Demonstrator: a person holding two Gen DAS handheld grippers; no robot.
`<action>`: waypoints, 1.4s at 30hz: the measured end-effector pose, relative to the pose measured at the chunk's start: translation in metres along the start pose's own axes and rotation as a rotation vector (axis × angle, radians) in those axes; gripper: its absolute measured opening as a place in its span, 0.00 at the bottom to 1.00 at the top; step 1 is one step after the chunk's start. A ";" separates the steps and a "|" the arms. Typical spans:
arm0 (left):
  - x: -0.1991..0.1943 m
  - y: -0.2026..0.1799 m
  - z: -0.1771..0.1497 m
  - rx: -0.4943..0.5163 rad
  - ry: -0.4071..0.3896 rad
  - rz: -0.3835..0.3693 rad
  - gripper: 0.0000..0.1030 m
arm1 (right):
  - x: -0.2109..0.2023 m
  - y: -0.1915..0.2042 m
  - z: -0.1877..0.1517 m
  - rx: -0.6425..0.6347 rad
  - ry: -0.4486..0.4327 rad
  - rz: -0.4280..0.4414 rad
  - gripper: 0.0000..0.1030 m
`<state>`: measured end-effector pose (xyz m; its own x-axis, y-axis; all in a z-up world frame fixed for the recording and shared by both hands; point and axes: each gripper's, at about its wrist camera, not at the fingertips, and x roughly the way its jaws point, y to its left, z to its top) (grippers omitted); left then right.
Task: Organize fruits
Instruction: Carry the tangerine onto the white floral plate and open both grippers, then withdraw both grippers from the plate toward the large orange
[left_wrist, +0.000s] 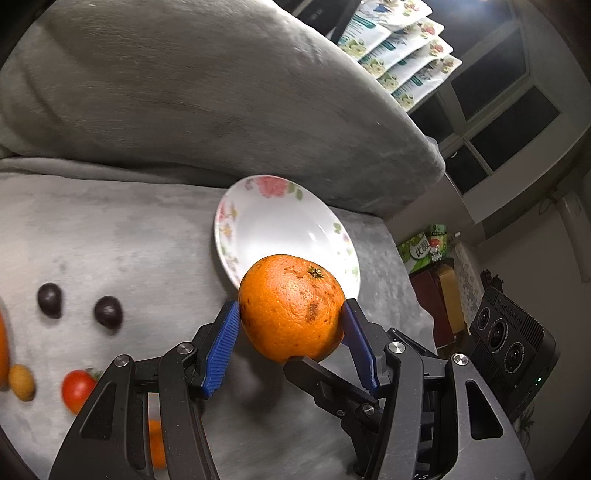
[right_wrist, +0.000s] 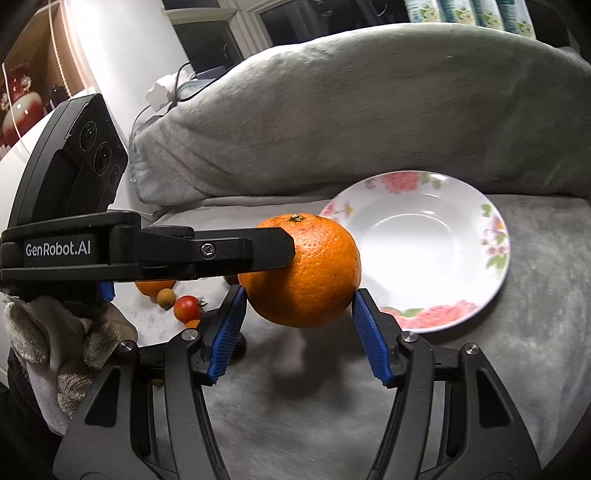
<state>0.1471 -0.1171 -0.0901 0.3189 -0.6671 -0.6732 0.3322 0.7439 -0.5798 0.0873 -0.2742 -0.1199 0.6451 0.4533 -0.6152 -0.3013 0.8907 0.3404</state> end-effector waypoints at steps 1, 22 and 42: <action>0.002 -0.002 0.000 0.000 0.003 -0.001 0.55 | -0.001 -0.003 0.000 0.004 0.001 -0.003 0.61; 0.007 -0.019 0.011 0.014 0.003 -0.012 0.52 | -0.035 -0.027 0.009 0.029 -0.074 -0.066 0.58; -0.037 -0.014 0.005 0.030 -0.129 0.056 0.55 | -0.065 -0.043 0.001 0.063 -0.127 -0.145 0.68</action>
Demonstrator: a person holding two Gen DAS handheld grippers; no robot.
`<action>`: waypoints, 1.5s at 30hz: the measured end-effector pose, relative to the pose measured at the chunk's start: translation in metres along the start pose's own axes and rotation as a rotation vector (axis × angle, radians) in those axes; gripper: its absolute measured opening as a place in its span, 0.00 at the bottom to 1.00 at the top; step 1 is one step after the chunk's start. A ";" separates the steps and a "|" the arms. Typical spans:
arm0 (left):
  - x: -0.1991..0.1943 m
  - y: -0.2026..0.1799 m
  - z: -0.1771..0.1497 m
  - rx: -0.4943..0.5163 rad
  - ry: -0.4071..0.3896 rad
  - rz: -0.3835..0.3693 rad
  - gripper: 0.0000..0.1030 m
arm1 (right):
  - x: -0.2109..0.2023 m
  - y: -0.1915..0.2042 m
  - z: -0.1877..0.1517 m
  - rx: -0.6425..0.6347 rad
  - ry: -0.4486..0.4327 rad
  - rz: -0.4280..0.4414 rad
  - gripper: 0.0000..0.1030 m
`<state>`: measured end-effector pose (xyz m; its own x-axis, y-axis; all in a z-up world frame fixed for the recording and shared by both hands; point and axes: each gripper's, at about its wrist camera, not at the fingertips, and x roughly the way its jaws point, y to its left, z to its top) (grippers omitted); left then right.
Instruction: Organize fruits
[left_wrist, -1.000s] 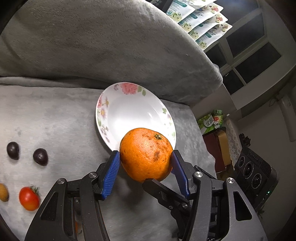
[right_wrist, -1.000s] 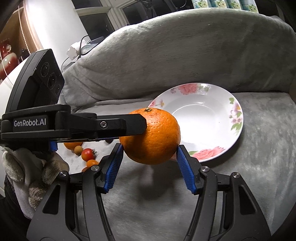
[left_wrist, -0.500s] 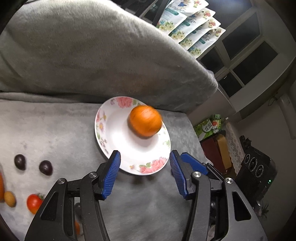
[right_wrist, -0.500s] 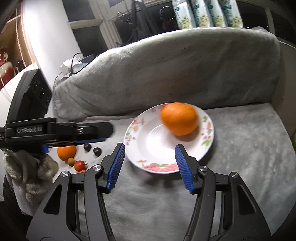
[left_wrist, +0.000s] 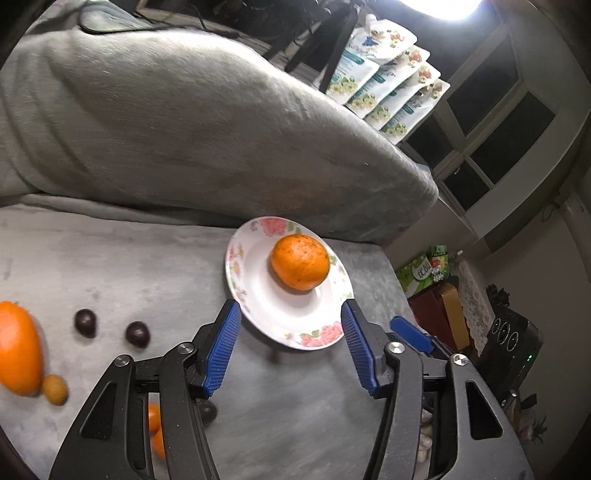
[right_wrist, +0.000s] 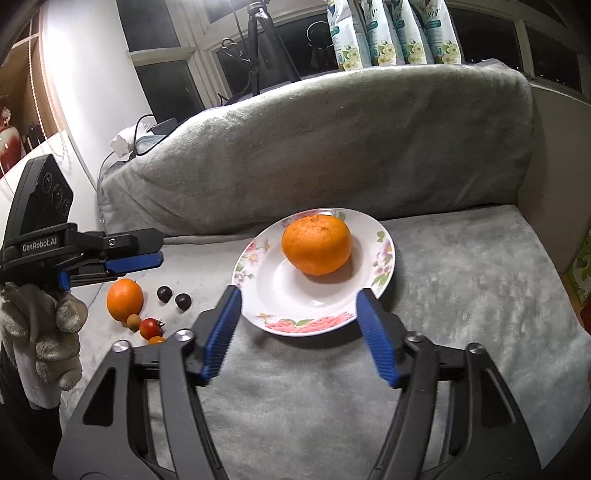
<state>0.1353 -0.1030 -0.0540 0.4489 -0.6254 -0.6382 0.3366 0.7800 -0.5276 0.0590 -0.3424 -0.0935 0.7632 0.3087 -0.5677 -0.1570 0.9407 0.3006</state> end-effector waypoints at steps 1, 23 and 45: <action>-0.003 0.001 -0.002 0.007 -0.014 0.015 0.56 | 0.000 0.002 0.000 -0.001 -0.002 0.000 0.68; -0.083 0.057 -0.060 0.135 -0.222 0.361 0.70 | 0.027 0.065 0.010 -0.068 0.039 0.098 0.94; -0.077 0.153 -0.084 -0.100 -0.153 0.334 0.70 | 0.140 0.190 0.019 -0.097 0.332 0.386 0.95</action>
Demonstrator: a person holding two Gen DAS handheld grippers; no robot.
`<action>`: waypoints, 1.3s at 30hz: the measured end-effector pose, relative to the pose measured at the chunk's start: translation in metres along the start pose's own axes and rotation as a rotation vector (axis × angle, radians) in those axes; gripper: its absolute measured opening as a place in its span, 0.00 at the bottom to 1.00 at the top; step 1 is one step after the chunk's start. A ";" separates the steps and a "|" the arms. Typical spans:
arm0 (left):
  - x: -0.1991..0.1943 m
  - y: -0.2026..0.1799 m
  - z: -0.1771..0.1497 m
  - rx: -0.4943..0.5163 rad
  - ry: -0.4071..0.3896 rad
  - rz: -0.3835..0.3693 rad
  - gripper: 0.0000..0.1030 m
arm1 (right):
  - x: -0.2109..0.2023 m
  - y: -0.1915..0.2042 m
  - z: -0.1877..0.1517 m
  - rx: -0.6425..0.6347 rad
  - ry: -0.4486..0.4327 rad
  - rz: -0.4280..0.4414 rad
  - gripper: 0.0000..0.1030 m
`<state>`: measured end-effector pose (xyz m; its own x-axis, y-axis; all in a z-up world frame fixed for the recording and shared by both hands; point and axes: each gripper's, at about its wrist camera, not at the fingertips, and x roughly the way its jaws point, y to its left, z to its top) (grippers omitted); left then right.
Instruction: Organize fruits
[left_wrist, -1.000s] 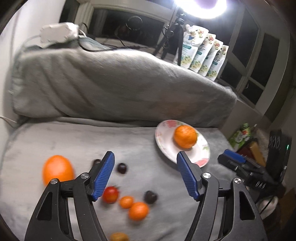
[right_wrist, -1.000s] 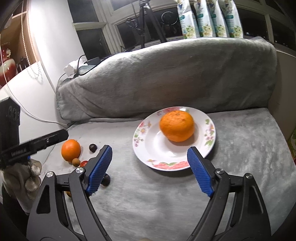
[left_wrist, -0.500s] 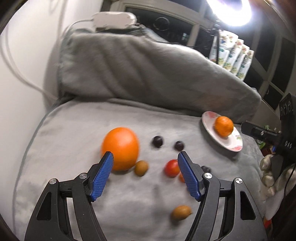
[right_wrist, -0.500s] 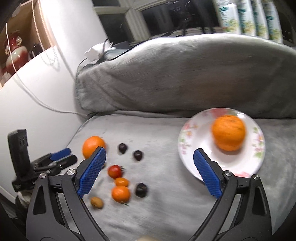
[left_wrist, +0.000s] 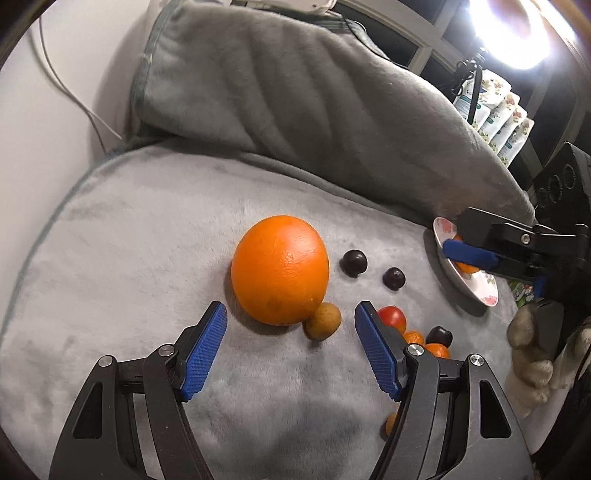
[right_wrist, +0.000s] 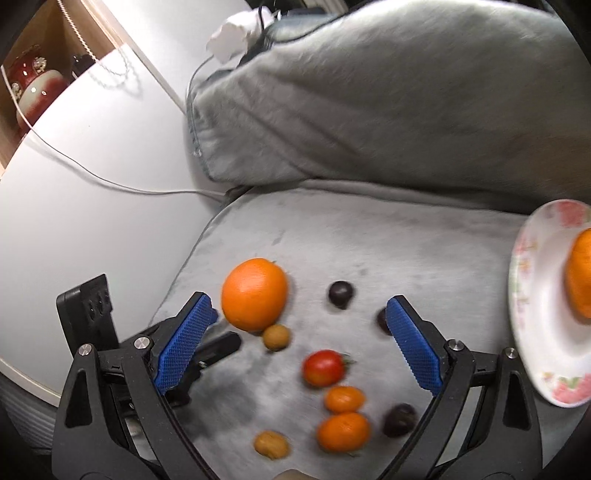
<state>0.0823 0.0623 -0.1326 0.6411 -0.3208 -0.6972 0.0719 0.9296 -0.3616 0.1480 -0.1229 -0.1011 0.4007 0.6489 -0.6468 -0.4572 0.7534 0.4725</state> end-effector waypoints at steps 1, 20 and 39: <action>0.001 0.003 0.001 -0.006 0.001 -0.005 0.70 | 0.007 0.001 0.002 0.002 0.011 0.009 0.95; 0.020 0.028 0.008 -0.124 0.049 -0.102 0.69 | 0.093 0.008 0.018 0.102 0.192 0.134 0.73; 0.024 0.024 0.011 -0.111 0.057 -0.119 0.59 | 0.105 0.018 0.015 0.055 0.212 0.098 0.62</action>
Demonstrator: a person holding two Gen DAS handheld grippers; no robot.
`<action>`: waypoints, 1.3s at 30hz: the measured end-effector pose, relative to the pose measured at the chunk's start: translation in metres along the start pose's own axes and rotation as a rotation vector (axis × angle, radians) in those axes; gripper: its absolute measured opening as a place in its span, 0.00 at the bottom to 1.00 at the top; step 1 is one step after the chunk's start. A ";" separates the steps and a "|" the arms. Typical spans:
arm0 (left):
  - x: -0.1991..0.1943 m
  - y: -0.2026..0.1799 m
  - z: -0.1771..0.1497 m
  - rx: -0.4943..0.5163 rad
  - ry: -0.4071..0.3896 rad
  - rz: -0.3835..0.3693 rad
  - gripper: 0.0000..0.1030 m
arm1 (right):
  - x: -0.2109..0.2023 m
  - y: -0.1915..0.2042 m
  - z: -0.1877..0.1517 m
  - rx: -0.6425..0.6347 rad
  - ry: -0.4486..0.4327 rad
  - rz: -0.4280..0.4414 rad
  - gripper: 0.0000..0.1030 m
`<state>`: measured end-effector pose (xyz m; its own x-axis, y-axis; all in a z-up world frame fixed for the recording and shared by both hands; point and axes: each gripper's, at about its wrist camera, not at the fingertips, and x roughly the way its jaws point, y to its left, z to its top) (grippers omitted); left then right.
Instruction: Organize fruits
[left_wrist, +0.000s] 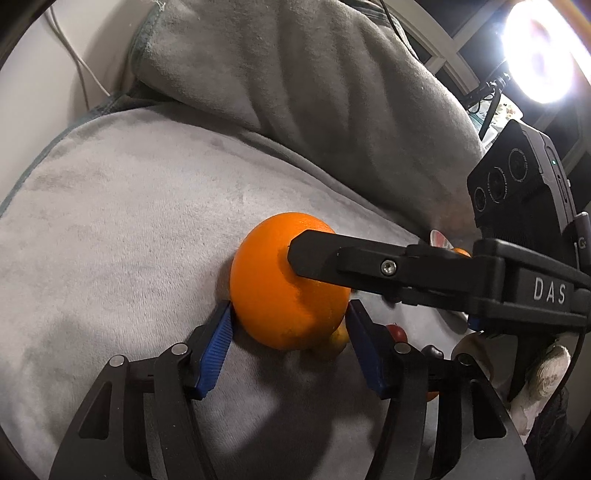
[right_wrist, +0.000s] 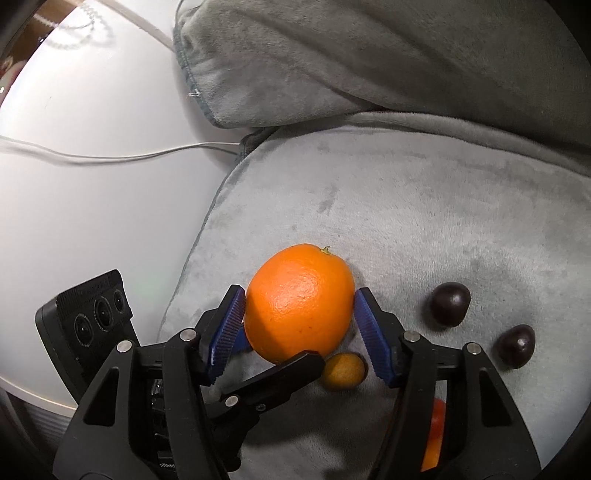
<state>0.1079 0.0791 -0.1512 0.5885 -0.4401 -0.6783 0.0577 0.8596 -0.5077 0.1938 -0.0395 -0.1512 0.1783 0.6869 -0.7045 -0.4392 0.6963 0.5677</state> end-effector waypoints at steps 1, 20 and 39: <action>-0.001 -0.001 0.000 0.002 -0.003 0.000 0.59 | -0.001 0.001 0.000 -0.003 -0.002 -0.001 0.62; -0.024 -0.041 -0.008 0.069 -0.045 -0.022 0.59 | -0.048 0.009 -0.020 -0.029 -0.096 -0.007 0.62; 0.007 -0.126 -0.020 0.195 0.020 -0.106 0.59 | -0.137 -0.040 -0.066 0.045 -0.238 -0.071 0.62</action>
<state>0.0888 -0.0377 -0.1023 0.5552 -0.5340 -0.6376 0.2741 0.8413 -0.4660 0.1286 -0.1754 -0.1053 0.4117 0.6623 -0.6260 -0.3795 0.7491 0.5429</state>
